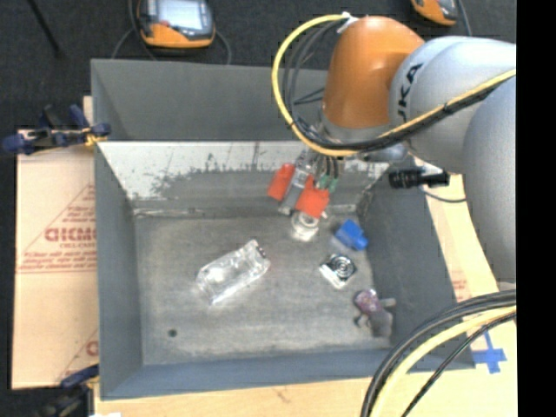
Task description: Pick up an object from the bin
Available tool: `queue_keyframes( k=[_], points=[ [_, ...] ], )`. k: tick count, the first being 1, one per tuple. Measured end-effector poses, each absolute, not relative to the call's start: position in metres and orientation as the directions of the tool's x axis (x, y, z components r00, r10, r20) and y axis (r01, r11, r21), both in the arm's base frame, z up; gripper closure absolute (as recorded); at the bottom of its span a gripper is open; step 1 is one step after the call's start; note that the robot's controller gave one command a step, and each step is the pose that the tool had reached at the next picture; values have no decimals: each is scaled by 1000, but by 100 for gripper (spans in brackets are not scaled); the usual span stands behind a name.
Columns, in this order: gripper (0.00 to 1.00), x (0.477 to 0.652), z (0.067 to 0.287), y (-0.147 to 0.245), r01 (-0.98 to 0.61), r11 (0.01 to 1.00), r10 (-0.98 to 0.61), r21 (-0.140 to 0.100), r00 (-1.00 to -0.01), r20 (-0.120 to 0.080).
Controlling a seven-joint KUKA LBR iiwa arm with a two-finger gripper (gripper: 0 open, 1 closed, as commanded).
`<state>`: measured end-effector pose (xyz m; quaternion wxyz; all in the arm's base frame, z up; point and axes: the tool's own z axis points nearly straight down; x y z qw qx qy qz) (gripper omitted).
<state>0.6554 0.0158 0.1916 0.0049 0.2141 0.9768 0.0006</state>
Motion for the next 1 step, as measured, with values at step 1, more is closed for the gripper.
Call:
queue_keyframes(
  k=[1],
  points=[
    [100, 657, 200, 15, 417, 909, 417, 2, -909, -9]
  ],
)
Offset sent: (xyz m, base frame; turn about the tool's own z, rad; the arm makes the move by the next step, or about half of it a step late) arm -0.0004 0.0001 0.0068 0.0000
